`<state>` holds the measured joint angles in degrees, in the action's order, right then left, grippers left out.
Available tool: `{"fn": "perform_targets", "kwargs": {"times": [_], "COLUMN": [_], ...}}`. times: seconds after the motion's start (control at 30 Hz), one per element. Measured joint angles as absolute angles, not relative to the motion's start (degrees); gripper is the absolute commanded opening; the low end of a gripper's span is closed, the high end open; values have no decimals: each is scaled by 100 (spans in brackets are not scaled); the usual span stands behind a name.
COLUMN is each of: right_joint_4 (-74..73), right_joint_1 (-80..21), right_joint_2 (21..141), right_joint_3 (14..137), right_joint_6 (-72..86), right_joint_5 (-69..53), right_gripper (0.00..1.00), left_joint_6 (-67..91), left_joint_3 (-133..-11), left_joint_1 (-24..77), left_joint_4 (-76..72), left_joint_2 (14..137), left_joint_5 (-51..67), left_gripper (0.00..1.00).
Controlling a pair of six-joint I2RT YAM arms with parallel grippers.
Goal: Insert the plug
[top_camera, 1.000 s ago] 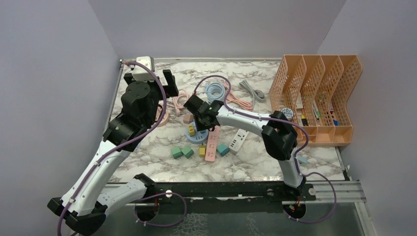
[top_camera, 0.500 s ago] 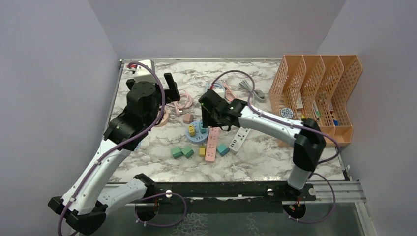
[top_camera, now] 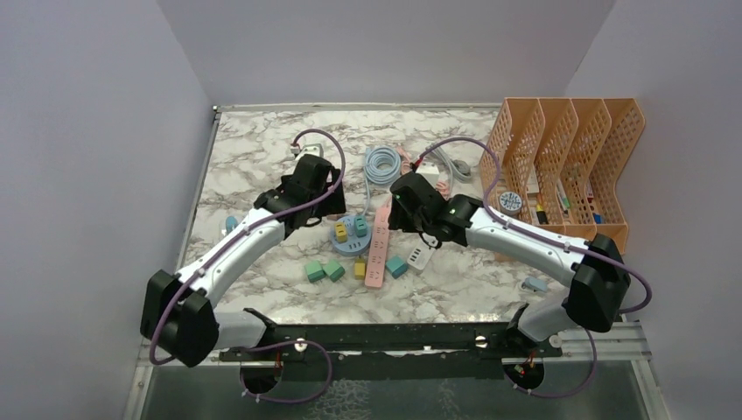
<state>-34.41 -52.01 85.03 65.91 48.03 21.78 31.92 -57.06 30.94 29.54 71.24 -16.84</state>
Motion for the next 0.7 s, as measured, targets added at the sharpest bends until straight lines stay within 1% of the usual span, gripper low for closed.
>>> {"fn": "perform_targets", "kwargs": {"times": [0.2, 0.37, 0.5, 0.7], "right_joint_4": [-3275, -3146, -3138, -3096], "right_joint_1": [-5201, -5168, -5127, -5087], "right_joint_2": [8431, 8431, 8436, 8436], "right_joint_3": [6534, 6425, 6423, 6420], "right_joint_6": [4731, 4515, 4300, 3990], "right_joint_5": [2373, 2432, 2445, 2451], "right_gripper": [51, 50, 50, 50], "left_joint_6": [3240, 2978, 2816, 2738], "left_joint_3": [-5697, -5824, -6080, -6265], "left_joint_1": [2596, 2508, 2510, 2512], "left_joint_4": [2615, 2399, 2279, 2108], "left_joint_2": [8176, 9032, 9467, 9837], "left_joint_5": [-1162, -751, -528, -513], "left_gripper": [87, 78, 78, 79]}}
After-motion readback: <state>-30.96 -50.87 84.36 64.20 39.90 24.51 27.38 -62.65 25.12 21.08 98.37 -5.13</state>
